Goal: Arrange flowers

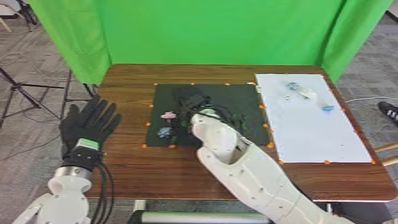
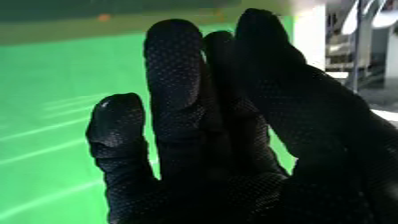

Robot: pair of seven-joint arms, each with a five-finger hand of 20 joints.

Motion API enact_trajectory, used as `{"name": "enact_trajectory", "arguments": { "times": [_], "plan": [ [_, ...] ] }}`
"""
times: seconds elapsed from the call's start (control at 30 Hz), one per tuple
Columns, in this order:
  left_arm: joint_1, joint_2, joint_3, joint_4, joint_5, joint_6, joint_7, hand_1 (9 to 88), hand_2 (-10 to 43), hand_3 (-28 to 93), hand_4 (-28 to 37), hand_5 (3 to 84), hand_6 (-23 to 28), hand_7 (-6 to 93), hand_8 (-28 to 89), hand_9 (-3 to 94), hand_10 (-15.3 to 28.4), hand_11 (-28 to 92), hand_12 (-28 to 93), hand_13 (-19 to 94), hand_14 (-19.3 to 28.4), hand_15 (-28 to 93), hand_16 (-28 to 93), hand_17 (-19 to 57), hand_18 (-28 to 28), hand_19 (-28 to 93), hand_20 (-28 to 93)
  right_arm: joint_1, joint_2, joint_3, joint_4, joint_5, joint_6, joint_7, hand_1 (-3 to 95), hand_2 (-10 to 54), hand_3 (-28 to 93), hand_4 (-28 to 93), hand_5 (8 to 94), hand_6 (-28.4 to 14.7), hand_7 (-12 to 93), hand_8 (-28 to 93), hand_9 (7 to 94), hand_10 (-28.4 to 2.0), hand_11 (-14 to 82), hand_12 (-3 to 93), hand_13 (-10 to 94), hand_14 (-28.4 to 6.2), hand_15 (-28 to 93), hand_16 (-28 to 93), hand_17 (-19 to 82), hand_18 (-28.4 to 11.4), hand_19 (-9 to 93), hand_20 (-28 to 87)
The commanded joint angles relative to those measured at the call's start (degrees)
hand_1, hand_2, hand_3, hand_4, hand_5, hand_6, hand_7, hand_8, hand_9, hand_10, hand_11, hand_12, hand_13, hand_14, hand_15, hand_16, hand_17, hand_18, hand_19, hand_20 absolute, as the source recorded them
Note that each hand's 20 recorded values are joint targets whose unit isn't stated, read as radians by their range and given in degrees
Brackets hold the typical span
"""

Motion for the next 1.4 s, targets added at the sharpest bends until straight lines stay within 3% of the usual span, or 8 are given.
{"name": "enact_trajectory", "arguments": {
  "times": [0.03,0.07,0.13,0.2,0.3,0.57,1.0,1.4],
  "plan": [
    [2.96,-1.1,-2.27,-0.93,1.11,-1.76,-0.69,27.3,12.8,72,-28.3,36.6,6.4,15.0,-10,33.5,12.3,20,11,24,13.4,34,-8,-5.0,13.5,35,10,-4.08,10.92,8.88,-12.64,2.69,2.49,7.98,50.6,-9.5,77,-28,56.5,-5.3,20,-13,57.4,-16.7,12.8,14.6,68,-7.7,52,33,40,-21.6,89,32],
    [3.88,-0.97,-2.73,-1.35,1.07,-1.76,-0.22,27.2,12.8,72,-28.3,36.7,6.4,15.0,-10,33.4,12.4,20,11,24,13.4,34,-8,-5.0,13.5,35,10,-5.28,12.62,10.41,-13.94,3.4,2.52,9.11,50.0,-9.5,77,-28,56.2,-5.6,19,-13,57.1,-16.9,12.7,14.6,68,-8.1,52,32,39,-21.7,89,31],
    [5.2,-0.95,-3.94,-0.94,1.84,-4.27,-0.05,27.1,12.7,72,-28.3,36.8,6.5,14.9,-10,33.3,12.5,20,11,24,13.4,34,-8,-4.9,13.5,35,10,-7.93,15.51,14.27,-16.05,4.71,0.31,10.32,48.0,-9.5,78,-28,55.6,-6.1,18,-12,56.4,-17.7,12.6,14.6,66,-9.8,53,31,38,-22.3,89,31],
    [6.41,-0.76,-4.7,-1.46,1.4,-3.26,1.22,26.7,12.1,72,-28.3,36.9,6.6,14.6,-10,33.2,12.5,20,11,24,13.5,34,-8,-5.0,13.5,34,10,-9.73,18.6,16.81,-16.92,5.36,-0.2,12.43,46.5,-9.5,79,-28,55.8,-6.4,18,-12,56.0,-18.2,12.3,14.7,64,-11.3,54,28,37,-22.7,89,31],
    [8.27,-1.17,-5.84,-1.84,1.18,-3.86,1.7,26.1,11.6,72,-28.3,37.3,6.7,14.2,-10,33.2,12.4,20,11,24,13.5,34,-7,-5.0,13.4,34,10,-12.07,21.9,20.74,-16.62,6.01,-0.08,15.43,45.6,-9.5,80,-28,55.7,-6.8,17,-12,55.2,-18.7,12.0,14.7,63,-12.1,54,26,37,-22.8,88,30],
    [8.76,-1.66,-5.7,-1.85,1.34,-4.36,1.97,25.8,11.6,72,-28.3,37.6,6.8,13.5,-9,33.3,12.5,19,11,24,13.5,33,-7,-4.9,13.3,33,10,-12.55,27.87,27.74,-13.83,9.99,-0.51,21.79,45.0,-9.5,81,-28,52.3,-7.6,17,-11,52.5,-18.4,11.5,14.2,63,-12.3,55,23,36,-22.6,86,28],
    [9.33,-2.59,-5.79,-2.42,1.29,-3.58,2.25,23.7,13.0,72,-28.3,38.0,6.9,13.1,-9,33.4,12.4,19,11,24,13.5,33,-7,-4.9,13.4,33,10,-4.87,27.85,28.97,-5.58,19.51,-16.55,27.61,40.4,-9.5,73,-28,44.5,-11.3,10,-10,42.3,-20.4,8.2,12.2,63,-13.3,59,19,36,-23.1,88,26],
    [10.06,-2.16,-5.79,-2.8,0.78,-3.23,3.22,24.6,12.6,72,-28.3,38.1,6.9,13.3,-9,33.5,12.4,19,12,24,13.6,33,-7,-4.8,13.3,33,10,-3.46,27.74,28.5,-1.94,22.54,-24.06,29.13,44.2,-9.5,75,-28,45.2,-11.9,10,-9,42.0,-21.9,9.0,11.3,62,-13.8,62,18,37,-23.7,90,25]
  ]
}}
